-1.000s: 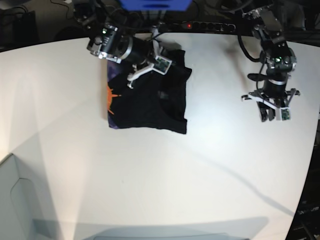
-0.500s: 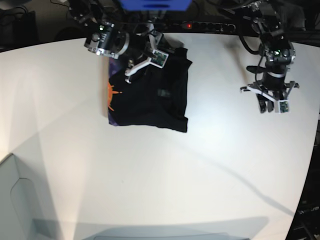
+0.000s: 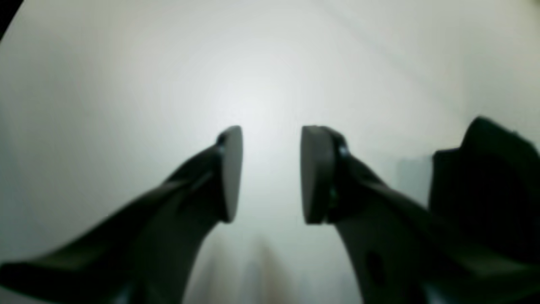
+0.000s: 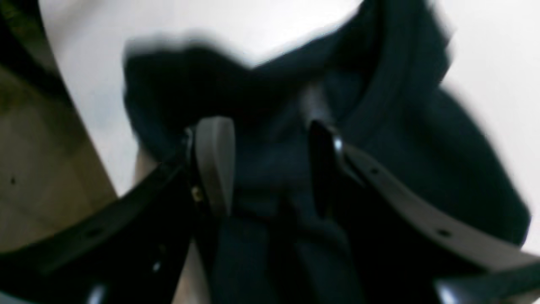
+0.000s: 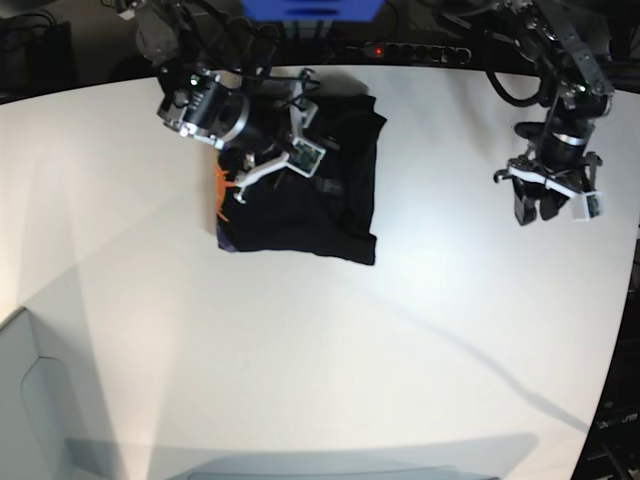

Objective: Fold the T-shirt properly
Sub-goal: 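Tuck and flatten the folded shirt's edges with the right gripper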

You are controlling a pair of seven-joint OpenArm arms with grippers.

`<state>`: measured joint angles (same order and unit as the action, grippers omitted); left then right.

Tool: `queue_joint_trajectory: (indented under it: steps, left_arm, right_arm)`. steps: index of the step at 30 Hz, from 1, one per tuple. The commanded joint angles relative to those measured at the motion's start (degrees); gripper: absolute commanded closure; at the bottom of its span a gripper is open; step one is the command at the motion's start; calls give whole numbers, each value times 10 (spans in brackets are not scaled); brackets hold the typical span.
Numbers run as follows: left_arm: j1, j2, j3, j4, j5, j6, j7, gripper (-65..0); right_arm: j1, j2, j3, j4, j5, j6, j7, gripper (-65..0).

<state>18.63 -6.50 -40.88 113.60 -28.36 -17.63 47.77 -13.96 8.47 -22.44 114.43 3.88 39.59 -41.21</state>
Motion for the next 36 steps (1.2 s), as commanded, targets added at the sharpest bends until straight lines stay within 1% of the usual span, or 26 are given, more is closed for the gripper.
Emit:
queue_joint_trajectory:
  steps: [1,3,5,7,11,14,17,18,21,23,26,29,32,34,36]
  left_arm:
    - [2,-6,-17,5,-1,3,-10,-273]
    - [0,-6,-45,2,-1,3,-10,-308]
    - [0,-6,-74,2,-1,3,-10,-326]
    - [0,-6,-100,2,-1,3,-10,-330]
    - [2,-6,-128,2,-1,3,-10,-330]
    - [4,-6,-136,2,-1,3,-10,-330]
    - [4,-6,-136,2,1,3,-10,-330]
    - [4,-6,-136,2,0,3,-10,-330]
    - [4,-6,-136,2,2,3,-10,-330]
    - [4,-6,-136,2,2,3,-10,-330]
    - [4,-6,-136,2,-2,3,-10,-331]
    - [4,-5,-135,3,-2,3,-10,-331]
    - [4,-5,-132,3,-2,3,-10,-332]
    - [4,6,-132,3,-2,3,-10,-332]
    - [4,14,-131,4,-2,3,-10,-332]
  right_arm:
    - [13,-3,2,7,10,4,15,-294]
    - [29,-13,-3,-6,10,4,15,-295]
    - [38,-39,-4,-32,10,4,15,-295]
    - [48,-61,-4,-73,8,4,15,-296]
    - [74,-92,-4,-154,10,4,20,-296]
    - [79,-109,-14,-197,10,4,65,-297]
    - [80,-109,-57,-217,7,4,115,-297]
    - [78,-106,-71,-218,7,4,123,-298]
    - [75,-74,-111,-203,7,4,137,-298]
    - [75,-53,-123,-180,10,4,137,-297]
    - [75,-35,-100,-134,10,4,137,-296]
    - [79,-36,-42,-112,10,4,139,-298]
    - [100,-60,16,-121,10,4,137,-298]
    - [115,-72,46,-157,10,4,138,-298]
    - [133,-84,60,-201,10,4,138,-298]
